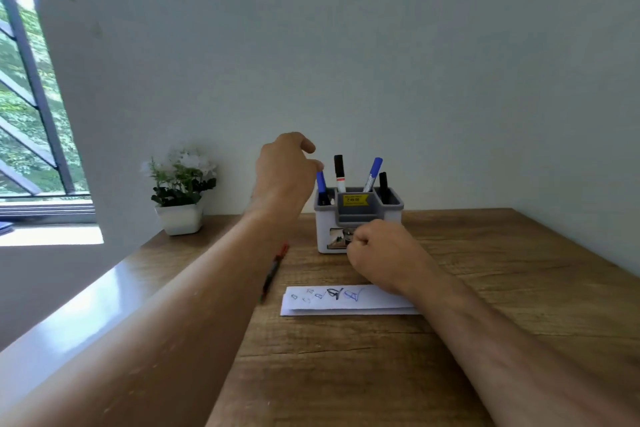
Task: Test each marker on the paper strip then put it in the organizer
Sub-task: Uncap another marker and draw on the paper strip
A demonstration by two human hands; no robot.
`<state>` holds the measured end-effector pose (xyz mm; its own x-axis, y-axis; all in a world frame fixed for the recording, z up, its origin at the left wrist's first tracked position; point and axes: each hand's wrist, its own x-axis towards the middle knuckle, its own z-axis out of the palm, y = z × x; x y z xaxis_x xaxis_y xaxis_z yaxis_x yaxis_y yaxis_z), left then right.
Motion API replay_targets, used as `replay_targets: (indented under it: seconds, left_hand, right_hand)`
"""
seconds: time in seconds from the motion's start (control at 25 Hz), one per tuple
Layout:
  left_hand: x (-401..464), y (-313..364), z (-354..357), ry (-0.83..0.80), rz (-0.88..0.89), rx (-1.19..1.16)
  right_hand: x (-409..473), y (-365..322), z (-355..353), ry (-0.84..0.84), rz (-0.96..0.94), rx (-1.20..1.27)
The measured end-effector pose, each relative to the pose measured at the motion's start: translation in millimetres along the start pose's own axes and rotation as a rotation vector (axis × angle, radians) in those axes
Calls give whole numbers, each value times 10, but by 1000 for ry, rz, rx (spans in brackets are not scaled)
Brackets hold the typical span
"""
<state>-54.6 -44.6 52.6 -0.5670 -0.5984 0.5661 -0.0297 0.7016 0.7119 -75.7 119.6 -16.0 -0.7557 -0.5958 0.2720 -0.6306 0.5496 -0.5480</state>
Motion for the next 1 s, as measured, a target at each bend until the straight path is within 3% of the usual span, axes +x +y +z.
replay_targets:
  seconds: [0.16,0.44,0.72,1.0]
  left_hand:
    - [-236,-146,-356,-30,-88,42]
    - [-491,-535,-353,-200,-177,361]
    - [-527,-662,-126,-313,-111,634]
    - [-557,-681,-106,-307,-78,692]
  right_hand:
    - [-55,23,1,25,-10,15]
    - [-49,40,-11,33,-54,-26]
    - [-1,36,14,13,-100,-52]
    - [-10,30,20,8,-102,-37]
